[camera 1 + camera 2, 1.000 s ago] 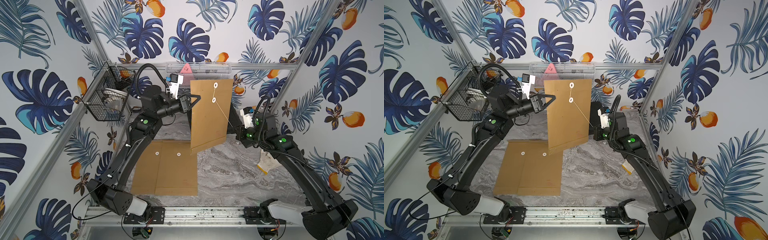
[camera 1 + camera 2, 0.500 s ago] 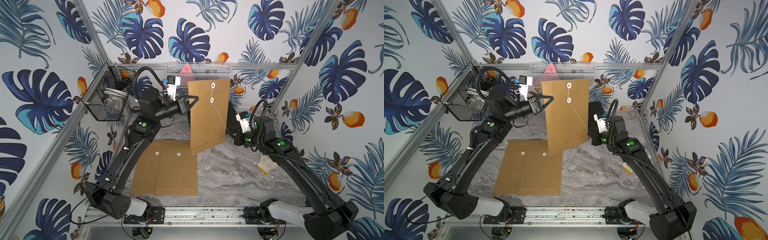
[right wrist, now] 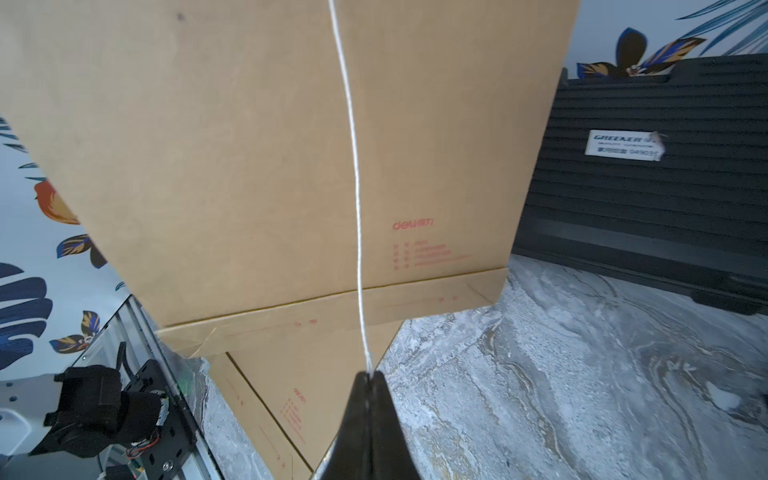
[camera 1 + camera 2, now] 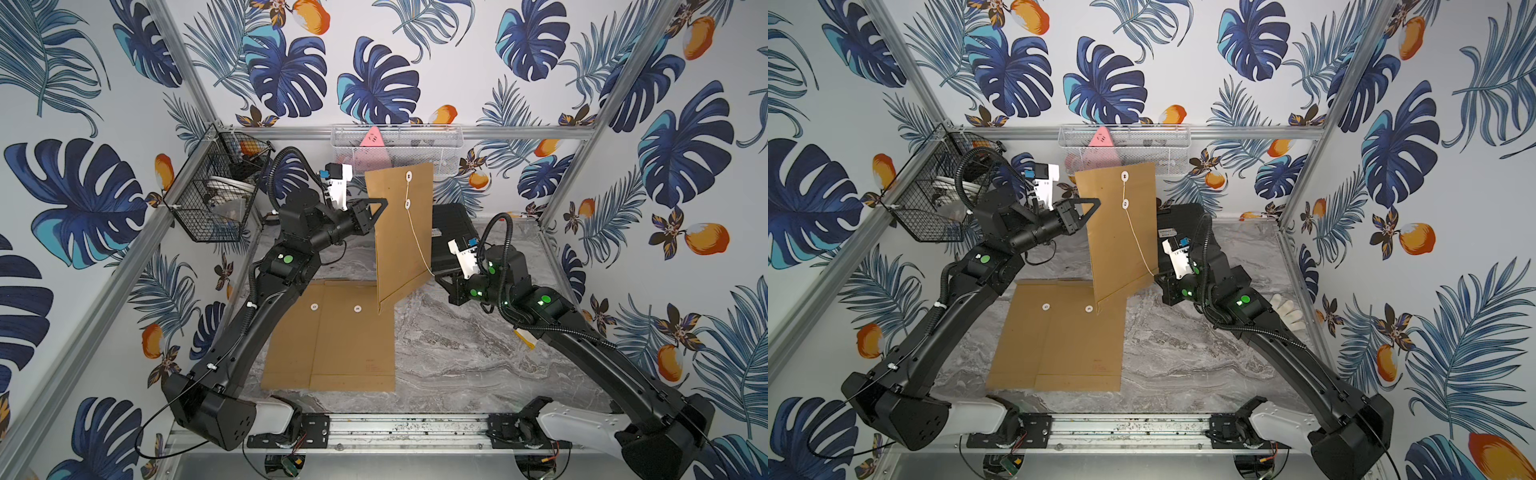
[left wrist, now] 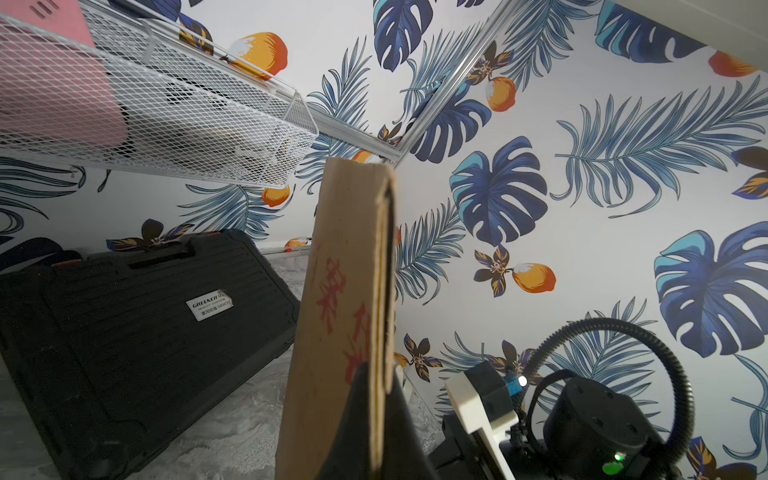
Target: Open the file bag
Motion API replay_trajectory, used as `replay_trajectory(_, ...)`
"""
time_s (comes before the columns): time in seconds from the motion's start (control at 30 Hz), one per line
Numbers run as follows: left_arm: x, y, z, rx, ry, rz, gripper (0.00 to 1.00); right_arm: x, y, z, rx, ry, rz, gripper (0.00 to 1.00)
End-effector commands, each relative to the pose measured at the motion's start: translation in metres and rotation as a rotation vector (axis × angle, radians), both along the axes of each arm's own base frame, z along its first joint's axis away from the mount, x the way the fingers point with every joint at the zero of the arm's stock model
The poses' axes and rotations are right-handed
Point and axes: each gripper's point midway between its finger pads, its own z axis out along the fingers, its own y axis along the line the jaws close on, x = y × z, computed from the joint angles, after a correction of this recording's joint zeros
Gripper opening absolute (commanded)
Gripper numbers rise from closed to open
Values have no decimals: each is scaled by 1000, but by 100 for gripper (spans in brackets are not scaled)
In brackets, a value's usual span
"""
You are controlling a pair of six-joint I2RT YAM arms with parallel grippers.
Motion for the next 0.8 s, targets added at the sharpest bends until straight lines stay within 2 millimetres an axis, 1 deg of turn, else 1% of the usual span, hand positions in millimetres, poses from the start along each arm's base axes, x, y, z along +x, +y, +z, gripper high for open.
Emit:
replay_trajectory(0.0,3,8,12,-3,-65,51,0,-2,14,13,21,-57,42,0)
replay_trajectory(0.13,4,11,10,2,-61,73,0,-14,29,16,29,-75,127,0)
replay_trajectory(0.27,5,12,8,2,-57,80,0,-24,39,16,23,-88,190,0)
replay_trajectory(0.37,7,12,6,5,-54,88,0,-30,46,13,16,-84,236,0)
replay_trajectory(0.57,9,14,0,19,-44,99,0,-43,57,13,22,-92,310,0)
replay_trajectory(0.7,9,14,-3,27,-40,103,0,-50,63,17,41,-101,357,0)
replay_trajectory(0.77,10,15,-5,33,-38,105,0,-54,66,15,38,-99,379,0)
